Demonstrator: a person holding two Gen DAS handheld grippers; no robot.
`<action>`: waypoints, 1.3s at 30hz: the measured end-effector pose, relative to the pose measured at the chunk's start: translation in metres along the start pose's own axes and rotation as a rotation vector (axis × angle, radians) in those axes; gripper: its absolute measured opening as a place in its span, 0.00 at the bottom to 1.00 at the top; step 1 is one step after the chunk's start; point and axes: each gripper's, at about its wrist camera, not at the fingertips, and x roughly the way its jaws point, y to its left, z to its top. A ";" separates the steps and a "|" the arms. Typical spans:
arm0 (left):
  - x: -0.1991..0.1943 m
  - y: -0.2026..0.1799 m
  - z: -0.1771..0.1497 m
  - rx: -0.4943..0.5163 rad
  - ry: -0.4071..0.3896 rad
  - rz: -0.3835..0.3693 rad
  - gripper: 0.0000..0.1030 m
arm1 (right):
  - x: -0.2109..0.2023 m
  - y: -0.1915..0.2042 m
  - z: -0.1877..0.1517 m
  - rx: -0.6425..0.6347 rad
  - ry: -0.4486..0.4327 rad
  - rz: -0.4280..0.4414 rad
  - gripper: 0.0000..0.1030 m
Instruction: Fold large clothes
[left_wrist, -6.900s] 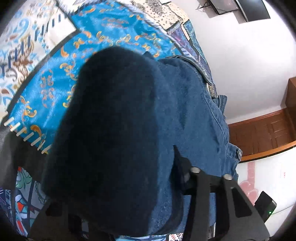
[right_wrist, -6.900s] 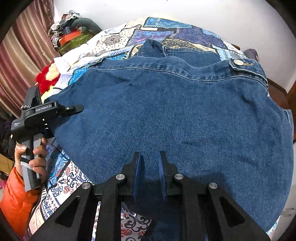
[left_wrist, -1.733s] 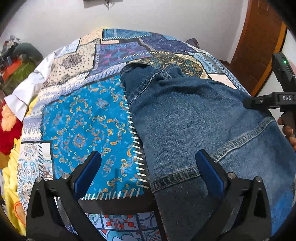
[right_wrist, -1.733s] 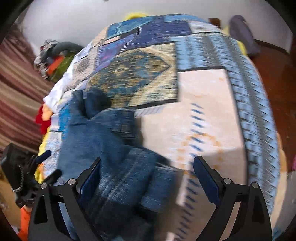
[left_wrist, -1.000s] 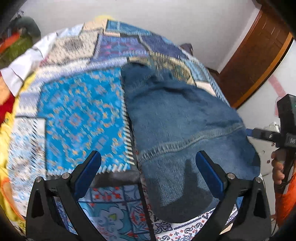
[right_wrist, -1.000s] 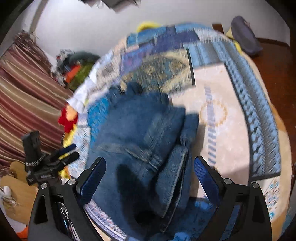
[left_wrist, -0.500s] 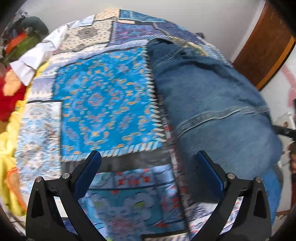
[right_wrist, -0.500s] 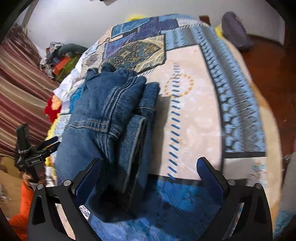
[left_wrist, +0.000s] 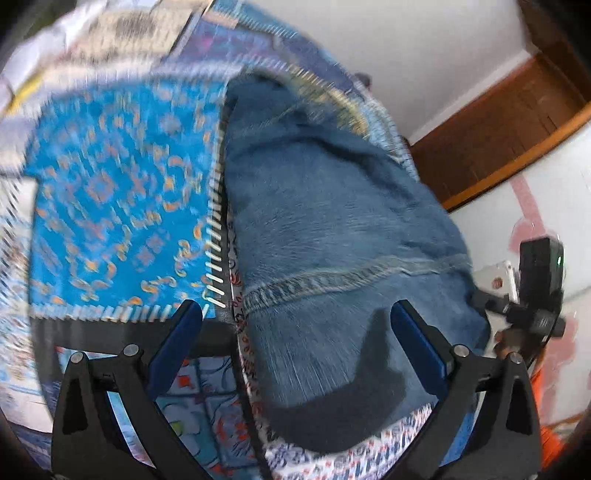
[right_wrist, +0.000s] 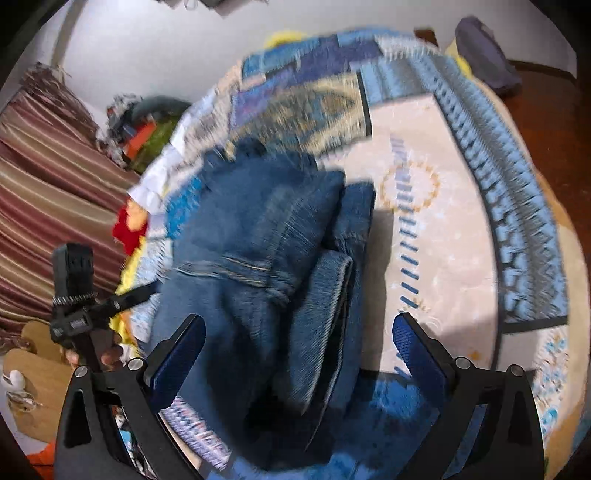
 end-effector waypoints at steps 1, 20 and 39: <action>0.009 0.004 0.003 -0.031 0.021 -0.027 1.00 | 0.009 -0.003 0.002 0.012 0.022 0.003 0.98; 0.039 -0.022 0.034 -0.063 0.068 -0.051 0.73 | 0.066 0.020 0.037 0.046 0.092 0.135 0.65; -0.183 -0.068 0.023 0.199 -0.329 0.146 0.61 | -0.032 0.198 0.041 -0.243 -0.167 0.165 0.50</action>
